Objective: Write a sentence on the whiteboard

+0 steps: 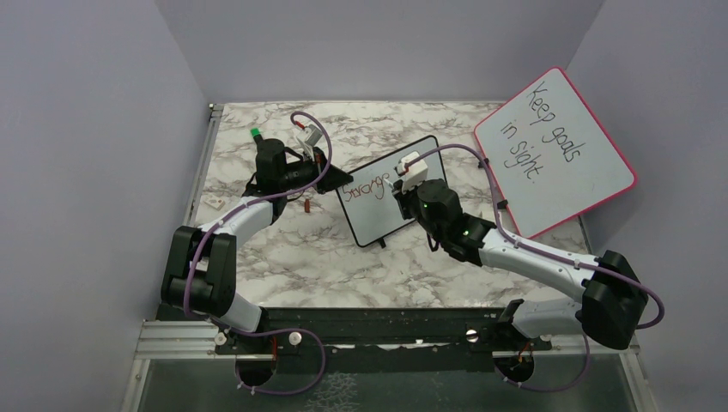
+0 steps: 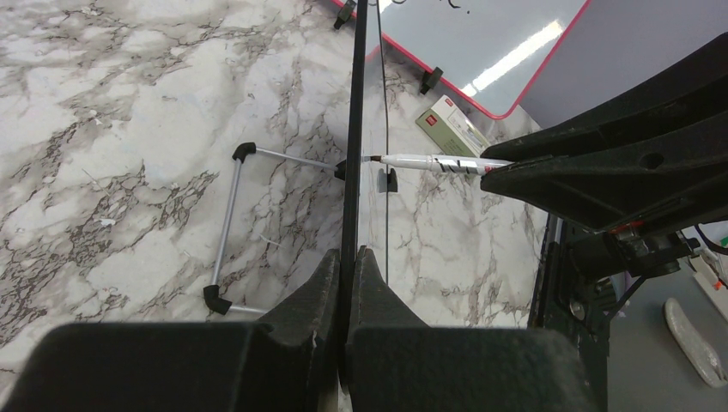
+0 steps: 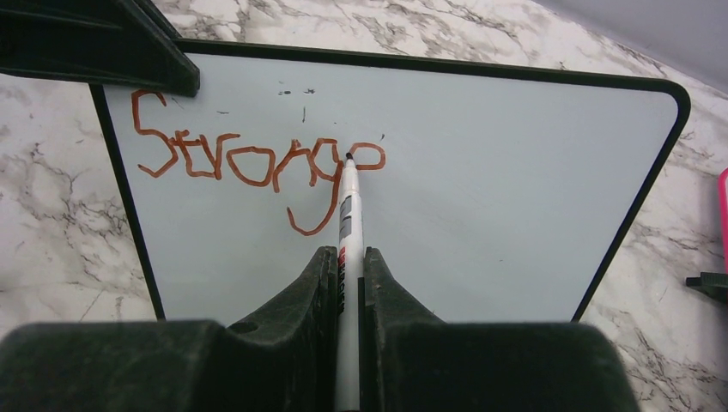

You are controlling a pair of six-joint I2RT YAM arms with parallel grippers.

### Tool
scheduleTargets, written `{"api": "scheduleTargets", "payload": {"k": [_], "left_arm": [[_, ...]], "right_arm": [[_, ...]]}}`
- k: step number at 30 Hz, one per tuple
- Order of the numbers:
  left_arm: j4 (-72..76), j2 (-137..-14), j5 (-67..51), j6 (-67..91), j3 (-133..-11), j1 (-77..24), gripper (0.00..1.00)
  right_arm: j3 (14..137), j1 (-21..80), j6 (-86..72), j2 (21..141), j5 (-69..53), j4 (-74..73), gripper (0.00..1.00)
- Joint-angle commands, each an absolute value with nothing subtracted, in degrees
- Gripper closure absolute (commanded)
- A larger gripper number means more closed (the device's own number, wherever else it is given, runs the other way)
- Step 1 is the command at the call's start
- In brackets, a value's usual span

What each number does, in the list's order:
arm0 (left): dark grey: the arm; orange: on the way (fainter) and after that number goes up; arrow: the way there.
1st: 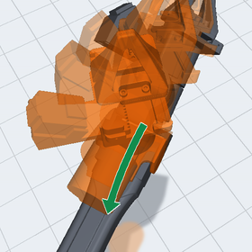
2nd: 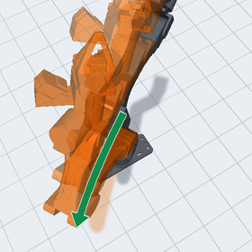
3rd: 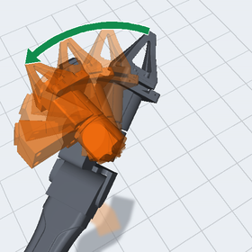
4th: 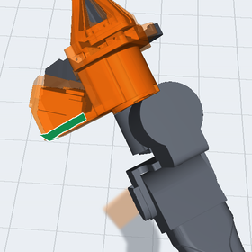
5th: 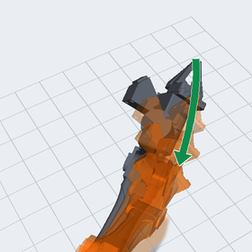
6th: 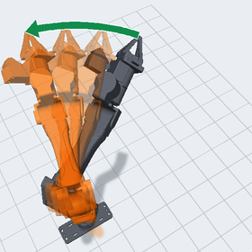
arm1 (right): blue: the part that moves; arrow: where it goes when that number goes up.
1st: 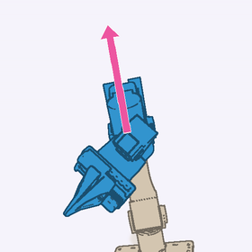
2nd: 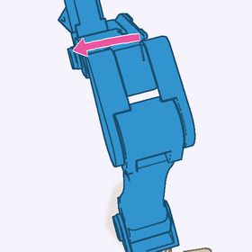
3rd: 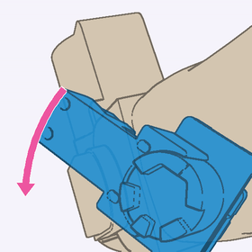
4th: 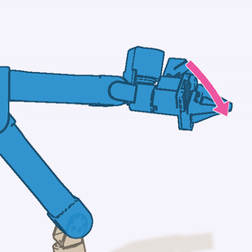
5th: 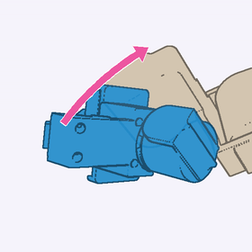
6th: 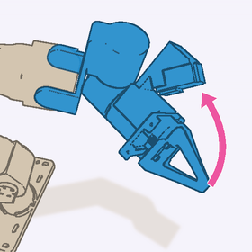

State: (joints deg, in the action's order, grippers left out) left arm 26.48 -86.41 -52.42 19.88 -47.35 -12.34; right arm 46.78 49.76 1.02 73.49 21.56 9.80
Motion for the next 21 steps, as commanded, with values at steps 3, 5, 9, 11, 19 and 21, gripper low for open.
{"api": "scheduleTargets", "payload": {"k": [3, 5, 9, 11, 19, 21], "left_arm": [[20.57, -88.15, -48.96, 17.06, -46.78, -12.67, 1.0], [20.57, -88.11, -48.88, 17.05, -46.83, -12.67, 1.0], [20.57, -88.11, -48.87, 17.05, -46.82, -12.66, 1.0], [20.57, -88.15, -48.87, 17.05, -46.91, -12.7, 1.0], [20.48, -88.16, -48.96, 17.01, -46.96, -12.67, 1.0], [20.48, -88.15, -48.96, 17.01, -46.97, -12.66, 1.0]], "right_arm": [[45.98, 49.39, 0.18, 73.04, 21.72, 6.54, 0.99], [45.69, 49.36, 0.17, 72.89, 22.17, 6.13, 0.99], [44.99, 49.32, 0.17, 72.35, 23.15, 5.54, 0.99], [44.86, 49.35, 0.18, 72.17, 23.35, 5.08, 0.99], [44.32, 49.37, 0.17, 71.91, 26.67, 5.26, 0.99], [44.21, 49.39, 0.26, 71.74, 27.69, 6.02, 0.99]]}}
